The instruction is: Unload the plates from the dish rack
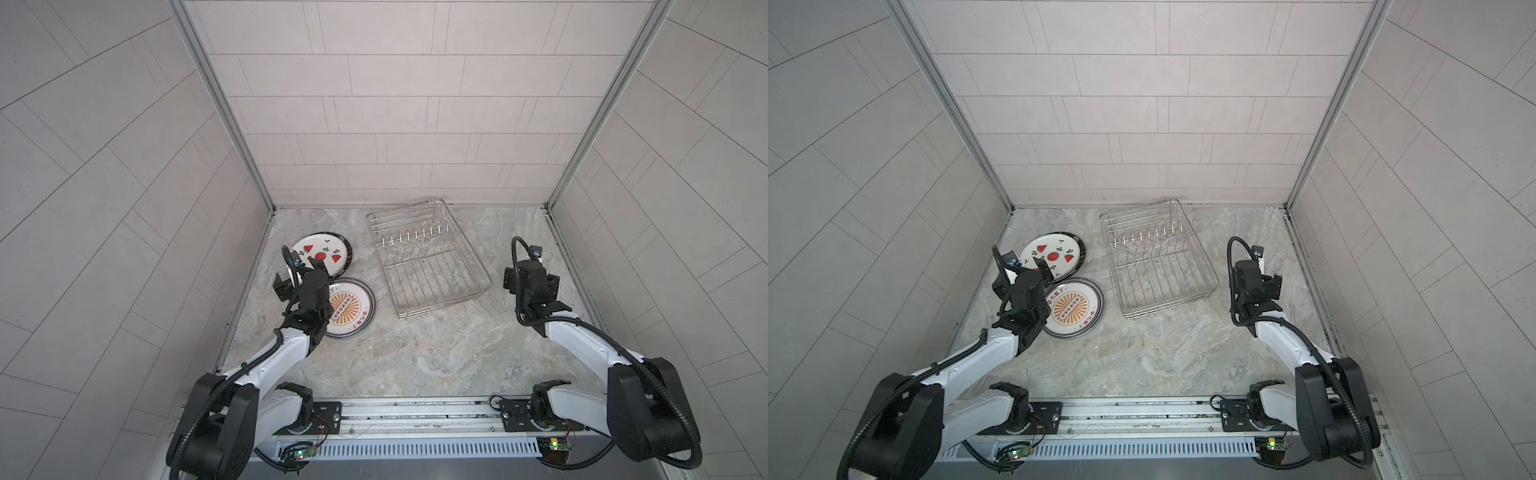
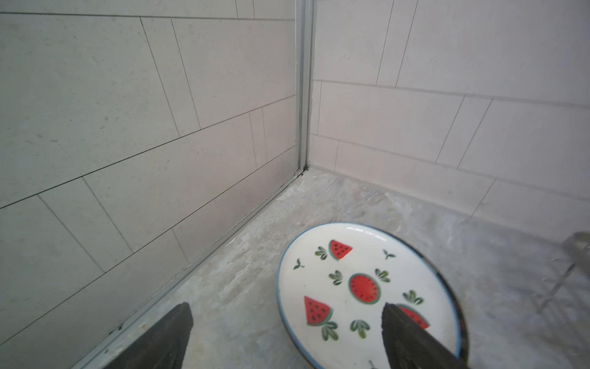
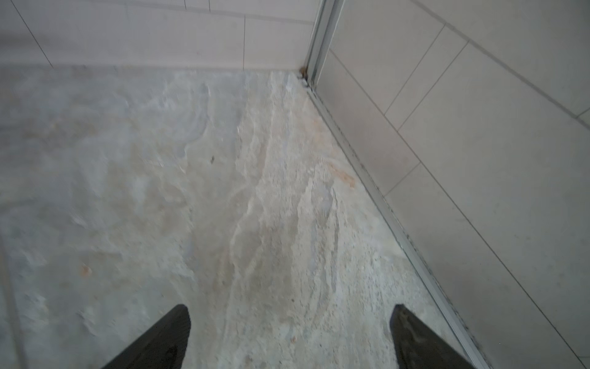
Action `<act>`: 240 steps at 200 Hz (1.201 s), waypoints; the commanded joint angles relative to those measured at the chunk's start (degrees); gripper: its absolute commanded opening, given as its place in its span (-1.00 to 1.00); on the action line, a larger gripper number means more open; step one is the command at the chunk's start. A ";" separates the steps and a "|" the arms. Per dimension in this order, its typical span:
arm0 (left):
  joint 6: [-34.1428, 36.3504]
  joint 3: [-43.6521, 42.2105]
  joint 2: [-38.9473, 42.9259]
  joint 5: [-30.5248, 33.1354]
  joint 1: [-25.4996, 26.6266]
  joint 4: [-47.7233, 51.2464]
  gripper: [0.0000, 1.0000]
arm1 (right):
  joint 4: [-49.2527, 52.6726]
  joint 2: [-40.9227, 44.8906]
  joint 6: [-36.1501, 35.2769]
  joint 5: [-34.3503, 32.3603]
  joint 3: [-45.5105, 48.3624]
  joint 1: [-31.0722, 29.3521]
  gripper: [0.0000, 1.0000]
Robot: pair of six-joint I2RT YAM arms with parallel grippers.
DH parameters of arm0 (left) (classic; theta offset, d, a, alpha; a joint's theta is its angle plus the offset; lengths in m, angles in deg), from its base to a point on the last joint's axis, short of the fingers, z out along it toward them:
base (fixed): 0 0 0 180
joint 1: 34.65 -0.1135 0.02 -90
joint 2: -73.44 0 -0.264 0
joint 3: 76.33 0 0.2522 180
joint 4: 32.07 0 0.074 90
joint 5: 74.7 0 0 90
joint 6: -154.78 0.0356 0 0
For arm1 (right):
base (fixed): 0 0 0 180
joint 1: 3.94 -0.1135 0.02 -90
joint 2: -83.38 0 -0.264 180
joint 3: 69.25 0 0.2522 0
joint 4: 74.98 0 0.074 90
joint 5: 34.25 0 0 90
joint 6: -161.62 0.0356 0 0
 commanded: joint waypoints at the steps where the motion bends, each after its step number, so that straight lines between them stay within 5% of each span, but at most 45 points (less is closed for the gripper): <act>1: 5.16 -1.95 1.33 -1.74 -2.13 -4.98 0.90 | -10.44 0.59 -4.97 2.06 1.39 0.36 0.99; 31: 2.11 -2.86 -5.29 -5.82 -6.78 -7.05 0.88 | -21.36 -4.37 -3.90 2.52 5.72 0.73 0.99; 66: 3.08 -9.56 -17.37 -7.86 -7.91 -31.56 0.84 | -29.41 -6.12 -5.16 4.29 8.40 0.68 0.96; 88: 3.06 -9.59 -21.38 -9.09 -8.27 -35.59 0.84 | -35.25 -8.69 -5.46 4.44 10.16 0.71 0.98; 136: 2.05 -9.70 -20.79 -11.59 -9.45 -34.23 0.87 | -33.10 -18.23 -7.04 7.01 4.25 0.71 0.99; 228: 6.42 -7.96 -29.05 -18.53 -9.02 -40.30 1.00 | -32.49 -18.14 -6.56 8.14 4.00 1.33 0.99; 240: 4.93 -6.98 -26.43 -18.32 -8.97 -33.94 1.00 | -32.45 -18.13 -6.55 8.22 4.02 1.36 0.99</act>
